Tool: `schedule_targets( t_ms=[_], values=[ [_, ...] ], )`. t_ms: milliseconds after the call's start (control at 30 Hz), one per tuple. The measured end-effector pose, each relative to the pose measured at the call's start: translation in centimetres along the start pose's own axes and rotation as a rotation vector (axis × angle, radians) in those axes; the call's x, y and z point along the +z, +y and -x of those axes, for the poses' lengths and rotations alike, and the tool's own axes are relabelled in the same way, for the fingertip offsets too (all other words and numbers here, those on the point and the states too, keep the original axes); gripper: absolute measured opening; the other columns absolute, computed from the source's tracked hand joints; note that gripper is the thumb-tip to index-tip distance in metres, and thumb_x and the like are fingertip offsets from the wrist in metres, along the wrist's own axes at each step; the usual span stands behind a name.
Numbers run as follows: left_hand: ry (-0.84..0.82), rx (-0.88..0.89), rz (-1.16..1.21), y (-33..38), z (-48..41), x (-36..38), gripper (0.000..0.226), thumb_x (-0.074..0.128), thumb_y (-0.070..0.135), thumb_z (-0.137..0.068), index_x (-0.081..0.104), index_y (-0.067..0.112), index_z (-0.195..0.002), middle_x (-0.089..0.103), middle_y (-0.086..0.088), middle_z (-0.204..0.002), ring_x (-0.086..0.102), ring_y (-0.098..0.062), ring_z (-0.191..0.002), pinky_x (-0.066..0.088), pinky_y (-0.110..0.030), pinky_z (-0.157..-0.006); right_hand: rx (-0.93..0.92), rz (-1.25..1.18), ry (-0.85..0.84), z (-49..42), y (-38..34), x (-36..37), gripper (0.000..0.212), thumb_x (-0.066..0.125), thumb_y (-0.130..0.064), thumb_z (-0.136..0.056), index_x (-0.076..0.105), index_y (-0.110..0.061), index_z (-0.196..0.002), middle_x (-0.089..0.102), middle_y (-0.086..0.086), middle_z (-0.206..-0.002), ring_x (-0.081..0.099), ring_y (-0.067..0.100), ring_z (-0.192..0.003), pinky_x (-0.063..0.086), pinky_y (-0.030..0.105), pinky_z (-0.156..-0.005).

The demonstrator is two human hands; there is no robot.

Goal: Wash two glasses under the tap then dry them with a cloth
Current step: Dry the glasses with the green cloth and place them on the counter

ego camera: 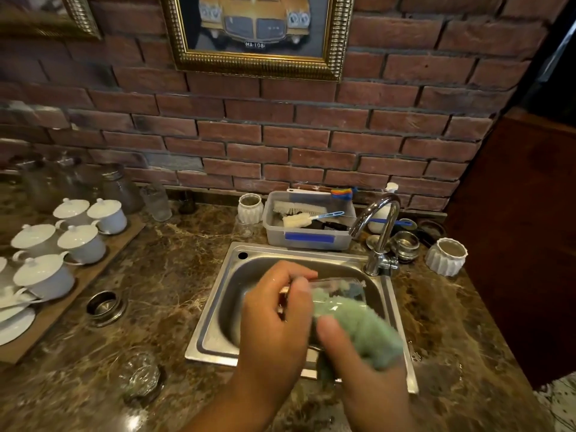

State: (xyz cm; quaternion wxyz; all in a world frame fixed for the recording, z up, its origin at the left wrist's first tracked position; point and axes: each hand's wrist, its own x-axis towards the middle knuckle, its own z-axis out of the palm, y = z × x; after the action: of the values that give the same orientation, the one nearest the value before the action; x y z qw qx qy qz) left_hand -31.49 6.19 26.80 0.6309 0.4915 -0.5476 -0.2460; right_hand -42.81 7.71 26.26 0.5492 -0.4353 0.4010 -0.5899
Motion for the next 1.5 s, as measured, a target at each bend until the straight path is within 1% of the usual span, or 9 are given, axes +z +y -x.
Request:
schedule_targets(
  t_ms=[233,367,500,600,767,933,1100,1333,1500],
  values=[
    [-0.119,0.39,-0.327,-1.9,0.8,-0.6,0.026,0.049,0.026,-0.094,0.069,0.01,-0.094,0.064,0.001,-0.088,0.062,-0.016,-0.081,0.051,-0.035,-0.067,0.441,-0.346,-0.211,-1.7,-1.2,-1.2,0.039,0.077,-0.018,-0.078,0.07,-0.005,-0.114,0.071,0.028,-0.111,0.07,0.042,-0.104,0.056,0.056,-0.092],
    [-0.028,-0.213,0.146,-0.3,1.3,0.7,0.024,0.047,0.035,-0.093,0.068,0.024,-0.091,0.068,0.003,-0.086,0.066,-0.013,-0.076,0.052,-0.031,-0.059,-0.029,0.149,-0.254,-1.4,-1.2,-1.3,0.018,0.077,-0.025,-0.075,0.079,-0.015,-0.09,0.078,0.002,-0.084,0.074,0.011,-0.079,0.057,0.023,-0.067],
    [0.035,-0.982,0.622,0.8,0.4,0.8,0.034,0.051,0.021,-0.095,0.066,0.008,-0.067,0.058,-0.008,-0.054,0.052,-0.016,-0.04,0.035,-0.019,-0.037,-0.86,1.142,-0.436,-3.1,0.1,-3.4,0.022,0.061,-0.046,-0.088,0.077,-0.031,-0.082,0.07,-0.018,-0.079,0.059,-0.001,-0.083,0.056,0.029,-0.08],
    [-0.078,-1.199,0.817,0.9,0.3,0.3,0.042,0.054,0.024,-0.093,0.062,0.009,-0.054,0.048,0.0,-0.04,0.044,-0.013,-0.028,0.029,-0.016,-0.027,-0.95,1.177,-0.594,-3.2,0.6,-4.6,0.013,0.068,-0.039,-0.091,0.074,-0.028,-0.088,0.066,-0.014,-0.082,0.059,0.007,-0.081,0.049,0.038,-0.091],
    [0.092,-0.787,0.566,1.2,0.4,1.0,0.033,0.051,0.014,-0.096,0.067,0.004,-0.069,0.065,-0.007,-0.057,0.063,-0.018,-0.047,0.047,-0.023,-0.038,-0.693,1.023,-0.407,-2.0,1.1,-3.3,0.032,0.057,-0.052,-0.094,0.079,-0.028,-0.094,0.076,-0.015,-0.096,0.066,0.001,-0.097,0.044,0.015,-0.099],
    [0.0,-0.038,-0.014,-0.6,0.8,0.3,0.026,0.047,0.035,-0.091,0.07,0.022,-0.091,0.069,0.003,-0.084,0.068,-0.017,-0.078,0.057,-0.038,-0.063,0.171,0.023,0.007,-0.6,-0.6,-0.6,0.05,0.086,-0.036,-0.062,0.072,-0.008,-0.1,0.078,0.009,-0.087,0.076,0.025,-0.08,0.06,0.029,-0.067],
    [-0.144,0.363,-0.318,-2.4,1.0,0.0,0.024,0.047,0.024,-0.095,0.069,0.013,-0.094,0.063,0.005,-0.089,0.061,-0.013,-0.081,0.05,-0.033,-0.068,0.537,-0.388,-0.086,-1.9,-1.1,-0.8,0.046,0.07,-0.017,-0.073,0.067,-0.001,-0.117,0.069,0.034,-0.112,0.068,0.05,-0.104,0.05,0.06,-0.095],
    [-0.007,-0.713,0.367,-0.5,1.0,1.4,0.028,0.051,0.03,-0.097,0.072,0.018,-0.082,0.071,-0.012,-0.078,0.065,-0.018,-0.062,0.046,-0.028,-0.044,-0.312,0.64,-0.218,-1.7,0.2,-2.1,0.019,0.078,-0.031,-0.072,0.075,-0.045,-0.086,0.073,-0.026,-0.085,0.068,-0.007,-0.081,0.05,0.011,-0.081],
    [-0.099,-1.296,0.883,-0.3,0.5,0.1,0.025,0.06,0.026,-0.085,0.063,0.004,-0.074,0.049,-0.004,-0.043,0.042,-0.012,-0.025,0.02,-0.012,-0.027,-0.972,1.248,-0.367,-2.6,2.4,-3.2,0.021,0.046,-0.051,-0.098,0.052,-0.033,-0.088,0.053,-0.015,-0.084,0.048,0.002,-0.082,0.034,0.017,-0.093]
  ],
)
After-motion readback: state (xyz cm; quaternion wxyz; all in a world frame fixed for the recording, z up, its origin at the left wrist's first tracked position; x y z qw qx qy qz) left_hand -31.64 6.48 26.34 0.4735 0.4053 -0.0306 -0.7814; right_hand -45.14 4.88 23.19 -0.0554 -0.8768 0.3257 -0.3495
